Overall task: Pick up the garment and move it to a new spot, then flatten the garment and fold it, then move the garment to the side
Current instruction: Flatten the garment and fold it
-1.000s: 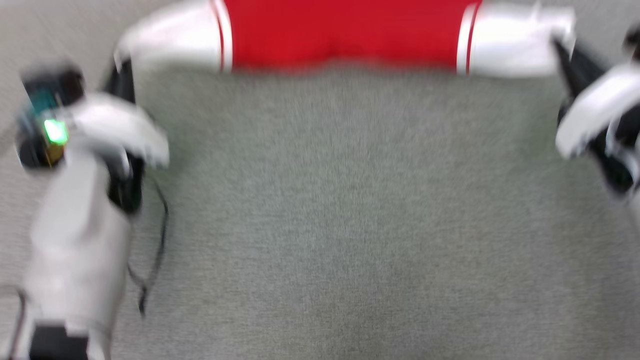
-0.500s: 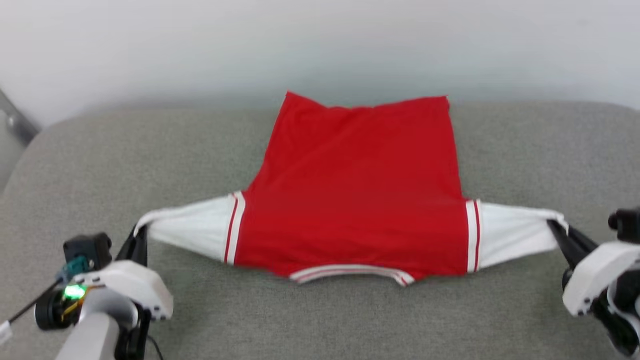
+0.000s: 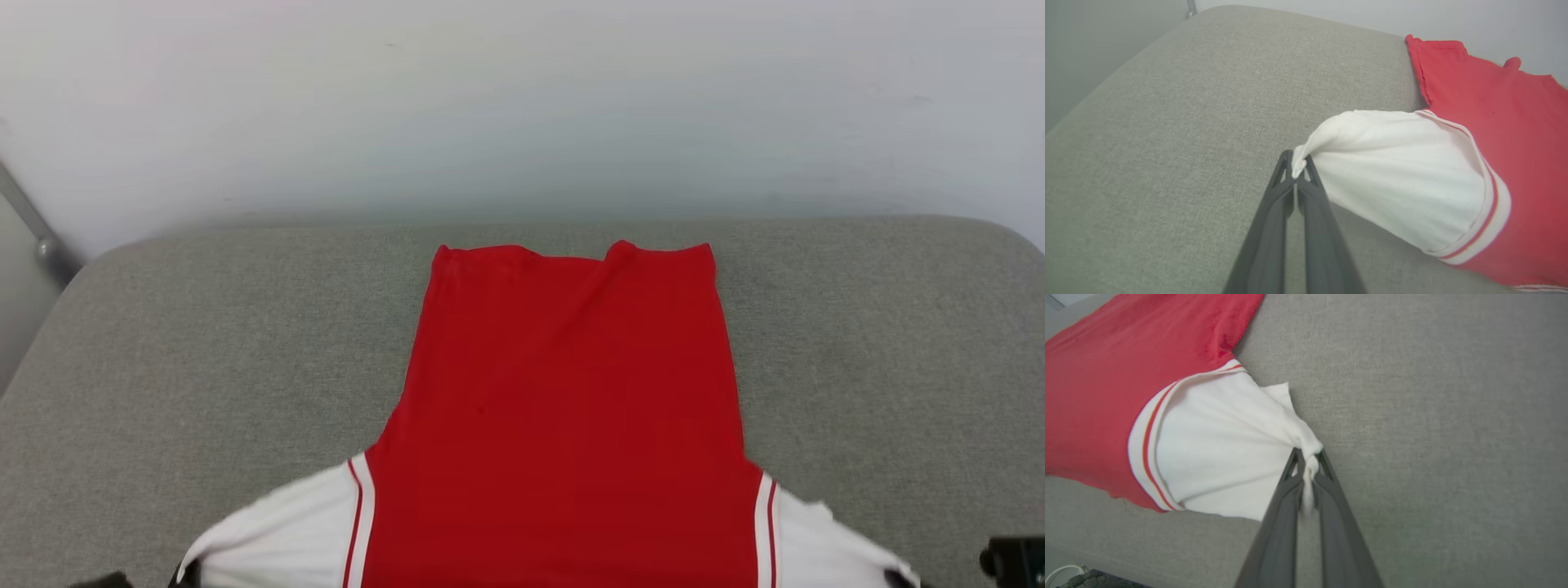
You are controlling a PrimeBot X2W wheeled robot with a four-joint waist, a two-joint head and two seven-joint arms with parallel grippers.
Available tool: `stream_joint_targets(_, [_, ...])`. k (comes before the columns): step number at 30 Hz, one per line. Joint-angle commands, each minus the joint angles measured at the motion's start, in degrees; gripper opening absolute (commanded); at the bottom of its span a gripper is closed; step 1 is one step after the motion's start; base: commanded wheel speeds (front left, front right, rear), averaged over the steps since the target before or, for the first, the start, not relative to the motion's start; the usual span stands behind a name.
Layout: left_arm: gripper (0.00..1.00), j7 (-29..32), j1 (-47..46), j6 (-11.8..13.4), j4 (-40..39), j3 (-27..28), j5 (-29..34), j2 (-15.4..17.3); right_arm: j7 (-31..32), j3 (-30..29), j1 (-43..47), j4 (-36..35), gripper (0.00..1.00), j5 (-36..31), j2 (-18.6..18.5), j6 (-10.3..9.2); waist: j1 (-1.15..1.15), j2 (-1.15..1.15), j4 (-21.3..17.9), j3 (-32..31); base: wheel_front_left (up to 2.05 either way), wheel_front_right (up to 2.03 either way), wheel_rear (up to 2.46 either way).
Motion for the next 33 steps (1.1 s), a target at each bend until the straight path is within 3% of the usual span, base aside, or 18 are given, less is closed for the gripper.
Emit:
stream_joint_targets(1, [0.0, 0.8, 2.3, 1.2, -1.6, 0.6, -0.4, 0.1, 2.9, -1.6, 3.2, -2.4, 0.0, -1.2, 1.3, -0.08, 0.02, 0.0, 0.1, 0.1, 0.0, 0.0, 0.0])
stream_joint_targets(6, [0.0, 2.5, 6.0, 2.7, -4.1, 0.0, -0.2, -0.2, 11.8, -5.2, 9.9, -7.8, 0.0, -4.3, 4.9, -0.08, 0.02, 0.0, 0.4, 0.6, 0.0, 0.0, 0.0])
stream_joint_targets(7, [0.0, 2.5, 5.8, 2.5, -4.2, -0.4, -0.2, -0.4, 12.9, -5.5, 10.4, -8.7, 0.18, -4.8, 5.4, -0.08, 0.02, 0.0, 0.5, 0.7, 0.0, 0.0, 0.0])
stream_joint_targets(8, [0.0, 2.6, 5.4, 2.4, -4.4, -1.0, -0.1, -0.8, 13.9, -5.8, 10.5, -9.4, 0.45, -4.7, 6.1, -0.07, 0.02, 0.0, 0.7, 0.8, 0.0, 0.0, 0.0])
stream_joint_targets(9, [0.0, 2.7, 4.9, 2.4, -4.4, -1.4, 0.2, -0.9, 14.5, -5.9, 10.4, -10.1, 1.0, -5.1, 6.5, -0.07, 0.02, 0.0, 0.9, 0.9, 0.0, 0.0, 0.0])
stream_joint_targets(12, [0.0, 2.5, 3.2, 1.8, -4.4, -2.9, 0.5, -1.5, 15.4, -6.0, 7.8, -11.7, 1.0, -5.4, 7.2, -0.05, 0.02, 0.0, 1.2, 1.4, 0.0, 0.0, 0.0])
stream_joint_targets(18, [0.0, 0.6, -1.3, 0.9, -5.5, -4.8, 1.7, -2.7, 10.3, -10.5, -5.1, -10.1, 1.0, -6.7, 8.4, -0.05, 0.02, 0.0, 2.0, 5.5, 0.0, 0.0, 0.0])
stream_joint_targets(25, [0.0, -2.1, -8.6, -0.6, -8.0, -8.1, 4.2, -4.8, 7.9, -12.6, -26.7, 2.6, 1.0, -6.7, 6.6, -0.05, 0.02, 0.0, 5.3, 12.9, 0.0, 0.0, 0.0])
stream_joint_targets(30, [0.0, -3.4, -12.4, -1.8, -9.3, -10.3, 5.2, -6.4, 10.7, -11.5, -38.5, 10.8, 1.0, -5.6, 4.4, -0.05, 0.02, 0.0, 7.8, 17.2, 0.0, 0.0, 0.0])
stream_joint_targets(33, [0.0, -4.1, -15.2, -2.7, -10.2, -11.8, 6.0, -7.2, 15.7, -10.3, -46.7, 16.5, 1.0, -5.6, 2.3, -0.05, 0.02, 0.0, 9.8, 20.4, 0.0, 0.0, 0.0])
